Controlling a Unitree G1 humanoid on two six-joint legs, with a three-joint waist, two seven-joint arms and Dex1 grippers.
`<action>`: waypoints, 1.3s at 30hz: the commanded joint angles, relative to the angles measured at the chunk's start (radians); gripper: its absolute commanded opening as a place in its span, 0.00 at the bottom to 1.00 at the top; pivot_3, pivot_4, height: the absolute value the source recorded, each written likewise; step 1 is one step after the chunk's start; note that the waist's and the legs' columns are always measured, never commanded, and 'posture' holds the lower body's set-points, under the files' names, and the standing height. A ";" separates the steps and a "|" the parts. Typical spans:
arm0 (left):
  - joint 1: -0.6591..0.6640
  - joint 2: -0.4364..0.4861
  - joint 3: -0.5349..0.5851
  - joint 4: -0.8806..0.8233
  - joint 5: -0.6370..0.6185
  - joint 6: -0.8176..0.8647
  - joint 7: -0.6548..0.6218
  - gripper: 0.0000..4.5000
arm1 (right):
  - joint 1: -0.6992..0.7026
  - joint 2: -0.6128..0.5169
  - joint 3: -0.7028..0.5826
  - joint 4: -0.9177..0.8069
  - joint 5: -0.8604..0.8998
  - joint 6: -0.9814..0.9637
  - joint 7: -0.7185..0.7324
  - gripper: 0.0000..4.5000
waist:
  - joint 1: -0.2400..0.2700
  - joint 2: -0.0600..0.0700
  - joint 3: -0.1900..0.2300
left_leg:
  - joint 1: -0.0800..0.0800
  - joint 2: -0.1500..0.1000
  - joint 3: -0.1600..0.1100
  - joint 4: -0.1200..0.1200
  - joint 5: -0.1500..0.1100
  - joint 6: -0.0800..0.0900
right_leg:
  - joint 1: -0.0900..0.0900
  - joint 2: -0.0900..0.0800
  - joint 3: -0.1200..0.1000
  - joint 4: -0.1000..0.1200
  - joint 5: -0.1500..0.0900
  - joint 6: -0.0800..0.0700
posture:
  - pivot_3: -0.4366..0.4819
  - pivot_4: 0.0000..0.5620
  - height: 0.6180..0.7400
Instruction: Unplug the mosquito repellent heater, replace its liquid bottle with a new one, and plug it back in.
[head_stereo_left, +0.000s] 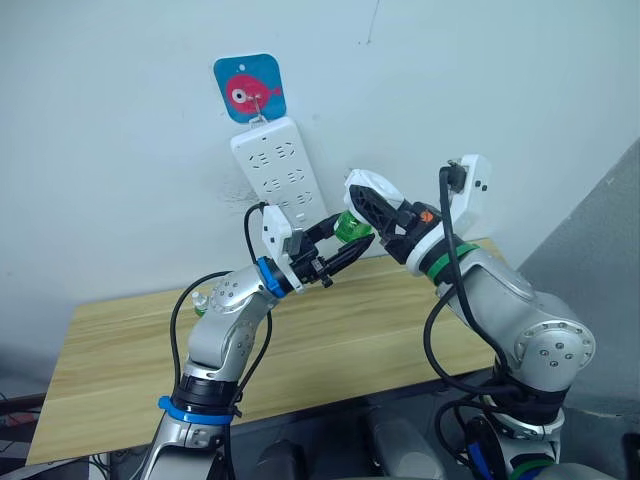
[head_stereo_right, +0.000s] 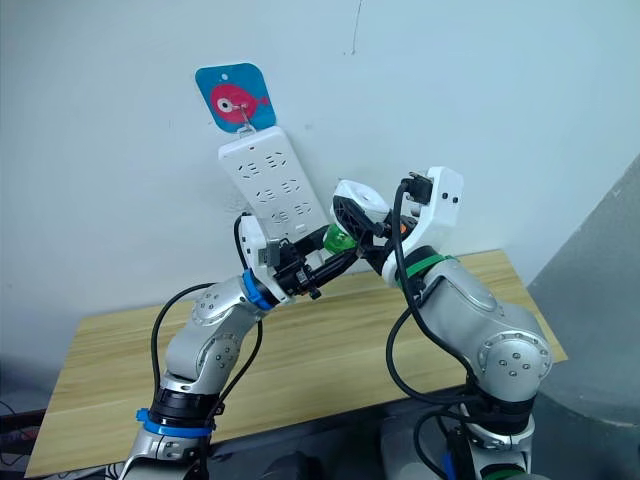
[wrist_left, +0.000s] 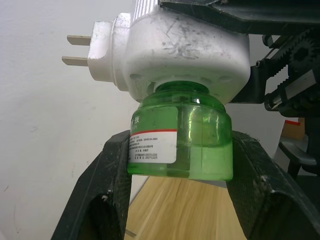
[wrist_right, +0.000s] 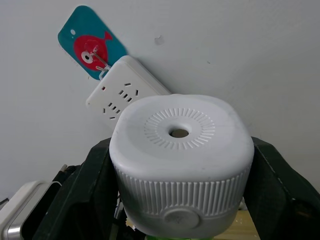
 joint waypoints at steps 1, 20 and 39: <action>-0.020 0.007 0.013 -0.027 -0.006 -0.030 -0.014 0.51 | 0.015 -0.014 0.007 -0.020 0.050 -0.047 -0.014 0.74 | 0.000 0.000 0.000 | 0.000 0.000 0.000 0.000 0.000 0.000 | 0.000 0.000 0.000 0.000 0.000 0.000 | 0.20 0.21 1.00; -0.002 0.159 -0.049 0.066 0.123 -0.195 -0.213 0.51 | 0.163 -0.708 -0.135 0.144 0.685 -0.056 0.353 1.00 | 0.013 -0.001 0.001 | -0.001 0.001 0.007 0.000 0.000 0.000 | 0.001 0.002 0.003 -0.002 -0.003 0.005 | 0.23 0.23 1.00; 0.007 0.262 -0.102 0.072 0.208 -0.418 -0.382 0.51 | -0.016 -0.844 0.173 0.379 0.685 0.133 0.592 1.00 | 0.056 -0.001 0.001 | 0.000 0.002 0.012 0.000 -0.001 0.002 | 0.000 0.004 0.018 -0.004 -0.003 0.006 | 0.28 0.23 1.00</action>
